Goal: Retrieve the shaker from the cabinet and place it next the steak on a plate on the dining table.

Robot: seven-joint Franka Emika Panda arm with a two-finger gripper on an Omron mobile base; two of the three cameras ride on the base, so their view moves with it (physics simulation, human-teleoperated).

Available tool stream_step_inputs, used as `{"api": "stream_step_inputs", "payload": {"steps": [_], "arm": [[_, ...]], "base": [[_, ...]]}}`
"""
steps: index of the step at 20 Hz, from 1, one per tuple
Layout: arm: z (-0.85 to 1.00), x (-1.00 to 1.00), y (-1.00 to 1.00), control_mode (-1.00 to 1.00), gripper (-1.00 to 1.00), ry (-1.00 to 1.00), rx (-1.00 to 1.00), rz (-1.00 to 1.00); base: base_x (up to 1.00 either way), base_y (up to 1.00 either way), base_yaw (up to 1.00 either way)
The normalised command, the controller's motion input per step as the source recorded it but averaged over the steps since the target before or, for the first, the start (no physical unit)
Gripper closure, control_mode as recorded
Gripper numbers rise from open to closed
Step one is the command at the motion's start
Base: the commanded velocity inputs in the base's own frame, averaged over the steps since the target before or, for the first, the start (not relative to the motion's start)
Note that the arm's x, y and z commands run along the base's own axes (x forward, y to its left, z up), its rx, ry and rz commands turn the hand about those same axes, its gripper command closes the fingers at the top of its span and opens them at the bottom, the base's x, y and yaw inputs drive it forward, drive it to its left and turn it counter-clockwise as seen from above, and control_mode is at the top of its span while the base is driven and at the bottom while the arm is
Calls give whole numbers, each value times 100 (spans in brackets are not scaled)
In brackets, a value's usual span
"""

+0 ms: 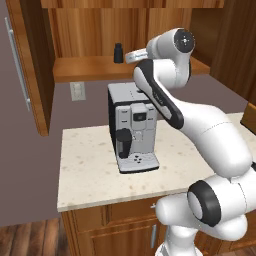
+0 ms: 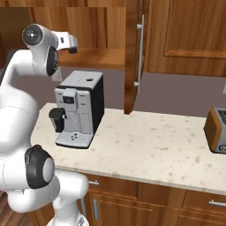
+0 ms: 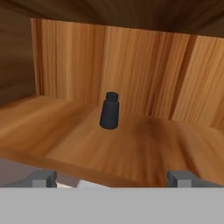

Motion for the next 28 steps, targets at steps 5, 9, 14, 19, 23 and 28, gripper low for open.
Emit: {"api": "stream_step_inputs", "payload": {"steps": [5, 9, 14, 19, 23, 28], "arm": [[-9, 30, 6, -100, -100, 2, 4, 0], [-14, 28, 21, -100, -100, 0, 1, 0], [-3, 25, 18, -100, -100, 0, 0, 0], [0, 17, 0, -100, -100, 2, 0, 0], [3, 9, 0, -100, -100, 9, 0, 0], [0, 21, 0, -100, -100, 4, 0, 0]], "base": [[0, 0, 0], [0, 0, 0], [0, 0, 0], [0, 0, 0], [0, 0, 0], [0, 0, 0]]}}
